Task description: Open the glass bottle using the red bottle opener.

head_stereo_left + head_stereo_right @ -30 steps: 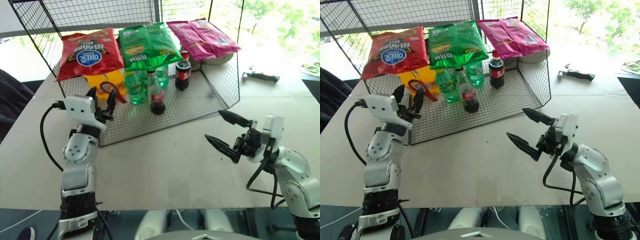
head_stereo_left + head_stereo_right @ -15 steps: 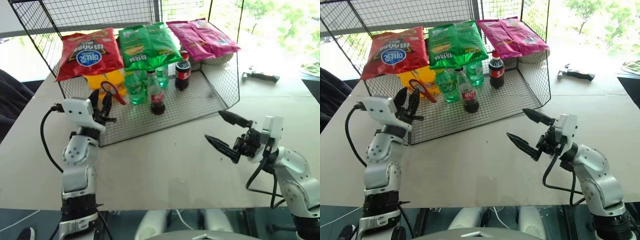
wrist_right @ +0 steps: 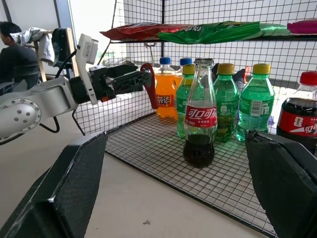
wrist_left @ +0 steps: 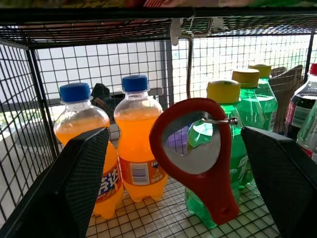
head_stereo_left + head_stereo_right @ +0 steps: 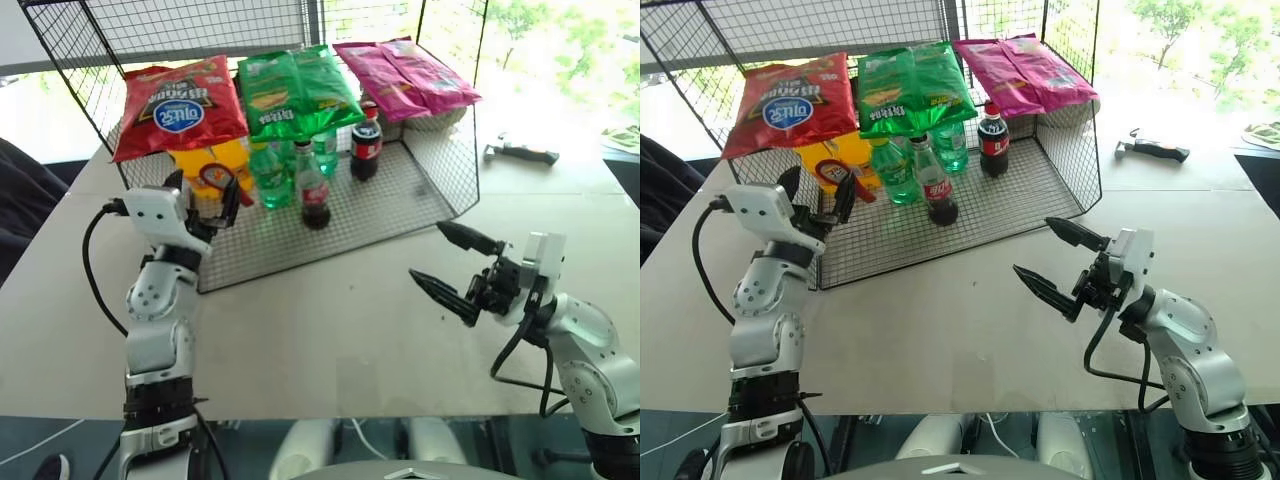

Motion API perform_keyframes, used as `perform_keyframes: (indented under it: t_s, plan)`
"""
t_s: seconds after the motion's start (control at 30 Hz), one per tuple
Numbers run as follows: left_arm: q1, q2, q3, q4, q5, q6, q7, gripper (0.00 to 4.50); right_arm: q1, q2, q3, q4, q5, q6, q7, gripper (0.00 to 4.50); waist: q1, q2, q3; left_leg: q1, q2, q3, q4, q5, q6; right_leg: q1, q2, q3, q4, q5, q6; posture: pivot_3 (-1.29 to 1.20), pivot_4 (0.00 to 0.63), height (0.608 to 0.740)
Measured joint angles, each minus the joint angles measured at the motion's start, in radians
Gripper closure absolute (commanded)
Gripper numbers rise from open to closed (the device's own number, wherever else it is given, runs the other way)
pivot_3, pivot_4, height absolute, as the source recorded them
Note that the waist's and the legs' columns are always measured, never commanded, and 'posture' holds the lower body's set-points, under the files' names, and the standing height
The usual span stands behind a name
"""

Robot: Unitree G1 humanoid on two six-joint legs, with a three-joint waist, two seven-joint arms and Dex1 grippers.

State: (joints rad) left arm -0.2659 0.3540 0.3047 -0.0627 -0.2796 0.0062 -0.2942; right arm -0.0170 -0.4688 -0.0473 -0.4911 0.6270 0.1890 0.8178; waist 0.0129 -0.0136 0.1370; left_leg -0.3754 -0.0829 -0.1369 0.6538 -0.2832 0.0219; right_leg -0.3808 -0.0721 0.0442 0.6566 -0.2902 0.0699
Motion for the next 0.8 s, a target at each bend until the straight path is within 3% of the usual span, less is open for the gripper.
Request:
perform_keyframes:
  t_s: [0.23, 0.33, 0.47, 0.53, 0.6, 0.8]
  plan:
    - [-0.004, 0.001, -0.001, 0.005, -0.004, 0.002, -0.02, 0.1, 0.007, 0.002, 0.0, 0.0, -0.003, 0.0, -0.002, 0.0, 0.0, 0.0, 0.0, 0.0, 0.0, 0.0, 0.0, 0.0, 0.0, 0.0, 0.0, 0.0, 0.0, 0.0, 0.0, 0.0, 0.15, 0.74]
    - [0.011, 0.0, -0.001, 0.005, -0.016, 0.006, -0.029, 0.85, 0.011, 0.002, 0.0, 0.0, -0.002, 0.0, -0.002, 0.0, -0.001, 0.0, 0.0, 0.0, 0.0, 0.0, 0.0, 0.0, 0.0, 0.0, 0.0, 0.0, 0.0, 0.0, 0.0, 0.0, 0.15, 0.74]
    - [0.018, -0.003, -0.001, 0.005, -0.027, 0.01, -0.03, 2.56, 0.012, 0.003, 0.0, -0.007, 0.012, 0.0, 0.004, 0.0, 0.0, 0.0, 0.0, 0.0, 0.0, 0.0, 0.0, 0.0, 0.0, 0.0, 0.0, 0.0, 0.0, 0.0, 0.0, 0.0, 0.15, 0.74]
    - [0.018, -0.004, -0.001, 0.005, -0.035, 0.012, -0.031, 3.65, 0.012, 0.003, 0.0, -0.01, 0.019, 0.0, 0.008, 0.0, 0.0, 0.0, 0.0, 0.0, 0.0, 0.0, 0.0, 0.0, 0.0, 0.0, 0.0, 0.0, 0.0, 0.0, 0.0, 0.0, 0.15, 0.74]
    - [0.018, -0.004, -0.001, 0.005, -0.038, 0.015, -0.034, 4.31, 0.011, 0.003, 0.0, -0.01, 0.023, 0.0, 0.012, 0.0, 0.0, 0.0, 0.0, 0.0, 0.0, 0.0, 0.0, 0.0, 0.0, 0.0, 0.0, 0.0, 0.0, 0.0, 0.0, 0.0, 0.15, 0.74]
    - [0.025, -0.004, -0.001, -0.004, -0.04, 0.021, -0.038, 4.46, 0.0, 0.003, 0.0, -0.01, 0.053, 0.001, 0.029, 0.0, -0.001, 0.0, 0.0, 0.0, 0.0, 0.0, 0.0, 0.0, 0.0, 0.0, 0.0, 0.0, 0.0, 0.0, 0.0, 0.0, 0.15, 0.74]
